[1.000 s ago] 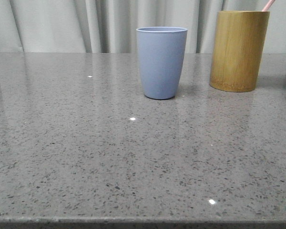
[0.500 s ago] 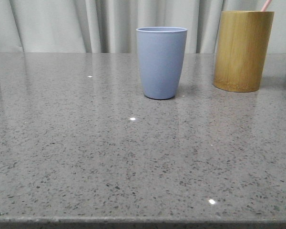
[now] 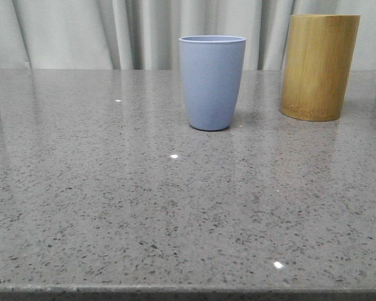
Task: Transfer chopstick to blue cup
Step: 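Grasp the pink chopstick with the right gripper and lift it out, then lower the pink chopstick into the blue cup and open the right gripper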
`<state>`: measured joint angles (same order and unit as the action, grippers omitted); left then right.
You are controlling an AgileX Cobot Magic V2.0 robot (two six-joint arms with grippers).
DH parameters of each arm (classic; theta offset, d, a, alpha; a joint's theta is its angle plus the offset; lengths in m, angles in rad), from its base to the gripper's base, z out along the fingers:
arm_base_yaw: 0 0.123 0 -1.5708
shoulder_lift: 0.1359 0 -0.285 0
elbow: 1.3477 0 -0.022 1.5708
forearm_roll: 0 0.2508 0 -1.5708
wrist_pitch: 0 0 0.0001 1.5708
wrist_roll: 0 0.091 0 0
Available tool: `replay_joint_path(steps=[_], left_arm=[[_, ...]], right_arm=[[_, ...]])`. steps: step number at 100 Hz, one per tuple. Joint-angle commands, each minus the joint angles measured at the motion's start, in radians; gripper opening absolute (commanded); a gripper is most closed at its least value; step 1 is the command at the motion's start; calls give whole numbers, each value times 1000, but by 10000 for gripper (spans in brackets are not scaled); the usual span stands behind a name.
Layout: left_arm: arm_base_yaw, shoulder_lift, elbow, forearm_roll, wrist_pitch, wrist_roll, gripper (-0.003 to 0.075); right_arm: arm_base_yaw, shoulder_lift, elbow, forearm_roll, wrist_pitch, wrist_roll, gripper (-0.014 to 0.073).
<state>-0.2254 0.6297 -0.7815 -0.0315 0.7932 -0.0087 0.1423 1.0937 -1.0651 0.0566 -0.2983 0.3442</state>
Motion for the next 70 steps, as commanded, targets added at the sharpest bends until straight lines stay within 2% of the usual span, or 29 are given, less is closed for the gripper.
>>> replay_joint_path(steps=[1, 21, 38, 70], left_arm=[[2, -1, -23, -1, -76, -8, 513], [2, -1, -23, -1, -76, -8, 513], [2, -1, -23, -1, -76, -8, 513], [2, -1, -23, -1, -76, -8, 513]], right_arm=[[51, -30, -38, -15, -29, 16, -60], [209, 2, -38, -29, 17, 15, -60], [303, 74, -38, -130, 14, 15, -60], [333, 230, -38, -161, 14, 15, -57]])
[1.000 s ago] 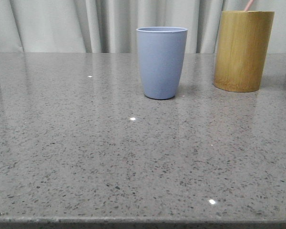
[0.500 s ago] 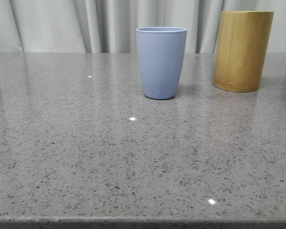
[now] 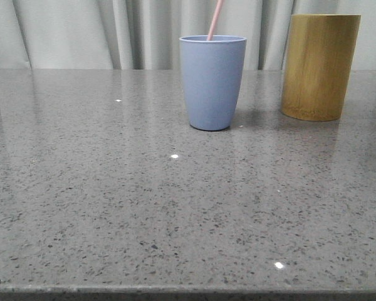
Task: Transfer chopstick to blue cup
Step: 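Lower the pink chopstick into the blue cup and open the right gripper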
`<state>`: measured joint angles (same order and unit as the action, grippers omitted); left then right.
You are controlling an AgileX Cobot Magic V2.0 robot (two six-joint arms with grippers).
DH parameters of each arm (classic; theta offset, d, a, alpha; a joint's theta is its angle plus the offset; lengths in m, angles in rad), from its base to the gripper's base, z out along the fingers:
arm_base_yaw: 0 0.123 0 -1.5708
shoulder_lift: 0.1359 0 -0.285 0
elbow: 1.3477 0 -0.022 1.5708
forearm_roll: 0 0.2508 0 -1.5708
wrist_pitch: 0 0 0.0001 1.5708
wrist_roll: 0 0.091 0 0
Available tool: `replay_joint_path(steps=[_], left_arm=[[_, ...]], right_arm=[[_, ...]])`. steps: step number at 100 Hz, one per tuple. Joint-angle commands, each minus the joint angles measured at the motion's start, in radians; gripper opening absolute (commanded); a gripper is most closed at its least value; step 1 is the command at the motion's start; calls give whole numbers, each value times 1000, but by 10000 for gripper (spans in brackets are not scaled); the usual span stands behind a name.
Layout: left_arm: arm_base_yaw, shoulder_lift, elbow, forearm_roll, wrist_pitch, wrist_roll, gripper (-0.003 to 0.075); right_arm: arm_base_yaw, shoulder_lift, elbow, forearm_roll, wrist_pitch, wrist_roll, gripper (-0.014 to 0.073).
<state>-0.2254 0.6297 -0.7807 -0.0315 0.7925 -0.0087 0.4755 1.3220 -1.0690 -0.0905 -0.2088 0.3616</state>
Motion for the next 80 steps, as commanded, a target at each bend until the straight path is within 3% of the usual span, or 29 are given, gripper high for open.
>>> replay_joint_path(steps=[1, 11, 18, 37, 47, 67, 80], left_arm=[[2, -1, -24, -1, -75, -8, 513], [2, -1, -24, -1, -75, -8, 513], [2, -1, -24, -1, -75, -8, 513], [2, -1, -24, -1, -75, -8, 513], [2, -1, -24, -1, -75, -8, 513], [2, -1, -24, -1, -75, -8, 513], [2, -1, -24, -1, -75, -8, 513]], right_arm=[[-1, 4, -34, -14, -75, -3, -57], [-1, 26, -34, -14, -72, -3, -31], [1, 31, -34, -14, -72, -3, 42], [1, 31, -34, -14, -72, -2, 391], [1, 26, -35, -14, -72, -2, 510], [-18, -47, -42, -14, -51, -6, 521], [-65, -165, -42, -14, 54, -25, 520]])
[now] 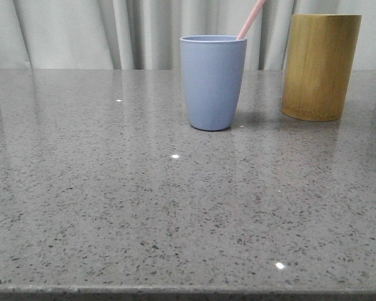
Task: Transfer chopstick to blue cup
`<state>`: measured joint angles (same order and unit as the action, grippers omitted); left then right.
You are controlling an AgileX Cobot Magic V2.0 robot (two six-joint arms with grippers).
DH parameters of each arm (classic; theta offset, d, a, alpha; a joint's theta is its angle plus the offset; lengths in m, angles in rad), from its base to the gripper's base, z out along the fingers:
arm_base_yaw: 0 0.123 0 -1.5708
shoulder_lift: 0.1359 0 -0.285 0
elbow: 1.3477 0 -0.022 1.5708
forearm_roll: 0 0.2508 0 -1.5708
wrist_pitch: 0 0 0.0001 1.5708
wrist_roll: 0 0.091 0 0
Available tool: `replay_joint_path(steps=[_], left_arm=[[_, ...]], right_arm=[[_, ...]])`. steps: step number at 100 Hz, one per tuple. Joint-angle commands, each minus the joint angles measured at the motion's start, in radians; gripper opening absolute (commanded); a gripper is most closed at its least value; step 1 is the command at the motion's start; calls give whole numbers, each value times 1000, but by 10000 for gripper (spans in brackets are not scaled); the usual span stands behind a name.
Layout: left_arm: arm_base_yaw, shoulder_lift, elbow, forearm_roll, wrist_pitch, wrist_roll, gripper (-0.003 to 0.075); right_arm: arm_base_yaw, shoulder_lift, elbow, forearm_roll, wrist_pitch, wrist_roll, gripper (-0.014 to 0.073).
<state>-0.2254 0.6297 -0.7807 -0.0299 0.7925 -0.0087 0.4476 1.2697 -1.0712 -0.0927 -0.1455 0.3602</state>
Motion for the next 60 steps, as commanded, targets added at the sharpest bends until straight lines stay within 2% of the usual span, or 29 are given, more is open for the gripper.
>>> replay_joint_path(steps=[1, 19, 41, 48, 60], left_arm=[[2, -1, -24, -2, -75, -8, 513], [2, -1, -24, -2, -76, -8, 513], [2, -1, -24, -2, -76, -8, 513], [2, -1, -24, -2, -76, -8, 513], [2, -1, -24, -2, -78, -8, 513]], right_arm=[[-41, -120, -40, -12, -1, -25, 520], [-121, -301, -40, -48, 278, -77, 519], [-127, -477, -22, -148, 695, -80, 519], [-127, -526, 7, -150, 781, -80, 519], [-127, -611, 105, -150, 819, -65, 519]])
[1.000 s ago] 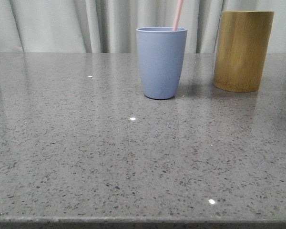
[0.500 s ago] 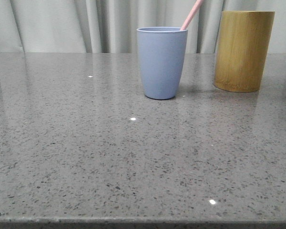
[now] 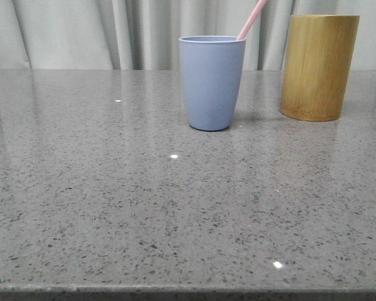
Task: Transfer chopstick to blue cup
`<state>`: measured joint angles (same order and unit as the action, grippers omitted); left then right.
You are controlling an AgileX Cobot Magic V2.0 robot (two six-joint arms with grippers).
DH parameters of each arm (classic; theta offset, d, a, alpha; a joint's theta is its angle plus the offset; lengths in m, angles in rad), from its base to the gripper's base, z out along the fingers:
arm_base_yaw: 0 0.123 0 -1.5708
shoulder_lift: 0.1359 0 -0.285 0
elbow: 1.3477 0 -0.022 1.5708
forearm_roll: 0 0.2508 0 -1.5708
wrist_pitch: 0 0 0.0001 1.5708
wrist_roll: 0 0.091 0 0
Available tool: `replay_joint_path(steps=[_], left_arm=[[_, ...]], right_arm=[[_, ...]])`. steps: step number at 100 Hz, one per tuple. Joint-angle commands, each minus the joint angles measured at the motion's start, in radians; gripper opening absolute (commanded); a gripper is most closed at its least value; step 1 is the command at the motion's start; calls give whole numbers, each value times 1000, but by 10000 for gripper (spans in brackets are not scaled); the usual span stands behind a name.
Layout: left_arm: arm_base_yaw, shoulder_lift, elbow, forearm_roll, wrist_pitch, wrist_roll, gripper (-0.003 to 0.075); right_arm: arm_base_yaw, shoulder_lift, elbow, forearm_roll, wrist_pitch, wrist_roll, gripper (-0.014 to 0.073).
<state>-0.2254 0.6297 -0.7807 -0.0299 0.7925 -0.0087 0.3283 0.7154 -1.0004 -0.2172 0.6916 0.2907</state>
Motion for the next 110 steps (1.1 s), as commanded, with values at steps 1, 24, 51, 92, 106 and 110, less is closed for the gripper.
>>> replay_joint_path(steps=[1, 24, 51, 92, 106, 110], left_arm=[[2, -1, -24, -2, -78, -8, 513], [2, -1, -24, -2, -78, -8, 513], [2, -1, -24, -2, -78, -8, 513], [2, -1, -24, -2, -78, -8, 118], [2, -1, -24, -2, -82, -8, -19], [2, -1, -24, -2, -84, -8, -19]], right_arm=[[-8, -61, 48, -25, -18, 7, 519], [-8, -178, 230, -23, -19, 68, 518], [-8, -220, 256, -21, 37, 83, 518], [-8, -220, 256, -21, 43, 83, -43], [-8, -220, 256, -21, 43, 83, -68], [-8, -220, 256, -21, 43, 83, -68]])
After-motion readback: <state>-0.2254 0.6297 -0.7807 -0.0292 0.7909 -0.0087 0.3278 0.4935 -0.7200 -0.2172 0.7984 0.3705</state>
